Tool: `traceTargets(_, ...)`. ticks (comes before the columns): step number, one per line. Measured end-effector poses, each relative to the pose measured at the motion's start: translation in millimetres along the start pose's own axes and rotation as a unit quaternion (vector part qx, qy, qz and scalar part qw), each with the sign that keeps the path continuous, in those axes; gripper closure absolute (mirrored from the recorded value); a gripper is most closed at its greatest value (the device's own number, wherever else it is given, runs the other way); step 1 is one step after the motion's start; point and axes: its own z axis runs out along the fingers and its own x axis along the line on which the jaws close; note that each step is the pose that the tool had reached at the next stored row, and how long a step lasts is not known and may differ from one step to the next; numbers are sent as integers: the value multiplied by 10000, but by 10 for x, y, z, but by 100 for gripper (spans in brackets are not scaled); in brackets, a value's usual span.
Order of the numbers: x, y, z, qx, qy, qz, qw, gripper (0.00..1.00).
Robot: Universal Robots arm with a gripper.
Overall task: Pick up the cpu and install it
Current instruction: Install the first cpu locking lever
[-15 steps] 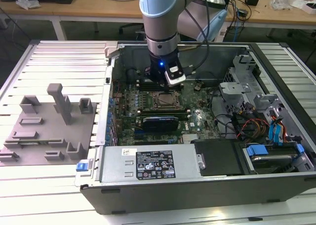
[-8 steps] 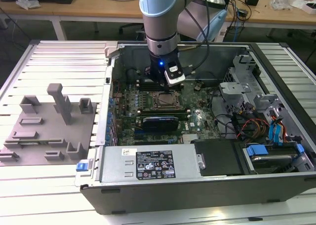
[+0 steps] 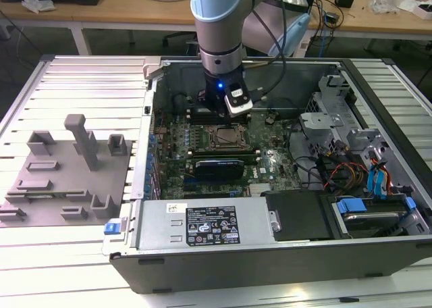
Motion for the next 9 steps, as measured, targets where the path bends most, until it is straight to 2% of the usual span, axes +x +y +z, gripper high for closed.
traceTargets(6, 3, 10, 5, 0, -2, -1, 10000, 89)
traceTargets(9, 5, 9, 15, 1, -28, -4, 10000, 89)
